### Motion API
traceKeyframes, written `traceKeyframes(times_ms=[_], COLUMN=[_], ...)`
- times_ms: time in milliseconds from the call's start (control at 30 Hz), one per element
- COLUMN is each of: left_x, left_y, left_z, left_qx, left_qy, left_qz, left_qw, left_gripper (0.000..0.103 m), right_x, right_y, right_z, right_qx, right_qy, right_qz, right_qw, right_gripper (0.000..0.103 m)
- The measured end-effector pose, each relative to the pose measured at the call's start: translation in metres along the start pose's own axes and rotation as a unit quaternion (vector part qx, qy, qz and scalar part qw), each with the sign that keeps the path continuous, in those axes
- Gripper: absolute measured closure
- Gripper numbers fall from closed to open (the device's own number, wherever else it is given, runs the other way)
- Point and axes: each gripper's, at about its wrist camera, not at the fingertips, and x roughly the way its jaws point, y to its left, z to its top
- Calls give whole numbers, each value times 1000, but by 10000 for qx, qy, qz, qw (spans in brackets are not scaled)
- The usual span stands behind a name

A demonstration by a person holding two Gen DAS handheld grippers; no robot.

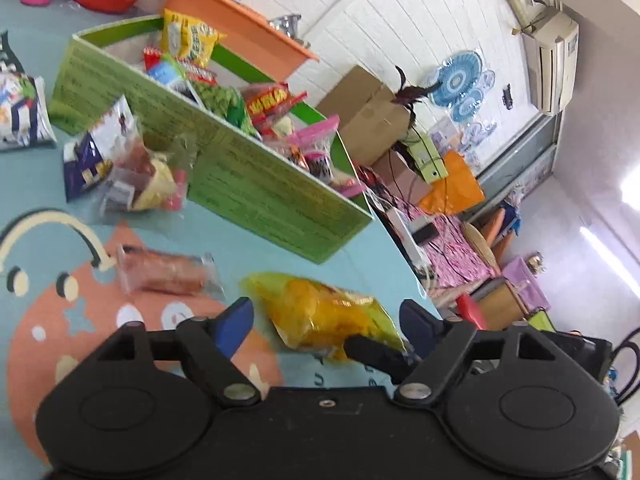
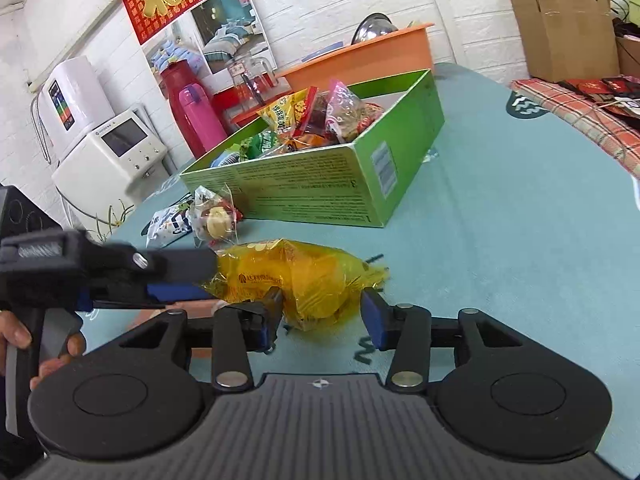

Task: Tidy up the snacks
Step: 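Grasp the large yellow bag with both grippers, then lift the yellow bag into the green box and open both grippers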

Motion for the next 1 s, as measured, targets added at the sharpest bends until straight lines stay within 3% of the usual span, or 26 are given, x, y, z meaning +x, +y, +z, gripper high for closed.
traceKeyframes(times_ms=[167,233,400,467,500,533,567,700,1000], left_x=[9,12,17,21,24,26,29,25,-9], left_y=[2,1,2,4,4,4,3,-1,-25], left_z=[8,8,4,3,2,0,-1,-4,21], left_qx=[-79,-69,-64,-74,-75,-85,-89,-57,312], left_qy=[92,137,221,251,274,294,274,162,-460], left_qz=[8,-10,-32,-13,23,58,113,87,-64], left_qw=[9999,9999,9997,9997,9996,9995,9995,9998,9984], left_gripper=[0,1,5,25,56,72,75,76,77], right_x=[4,3,-3,-3,-1,1,3,1,-18], right_y=[3,2,0,1,2,2,2,7,27], right_z=[1,2,3,4,4,3,3,4,27], right_qx=[24,36,64,68,43,49,65,-84,-575], right_qy=[-32,-56,-166,-201,-208,-220,-192,-244,-777], right_qz=[-8,-17,-36,-36,-46,-46,-73,-188,-47], right_qw=[10000,10000,9998,9998,9998,9997,9998,9995,9953], right_gripper=[17,5,4,4,4,18,28,43,45])
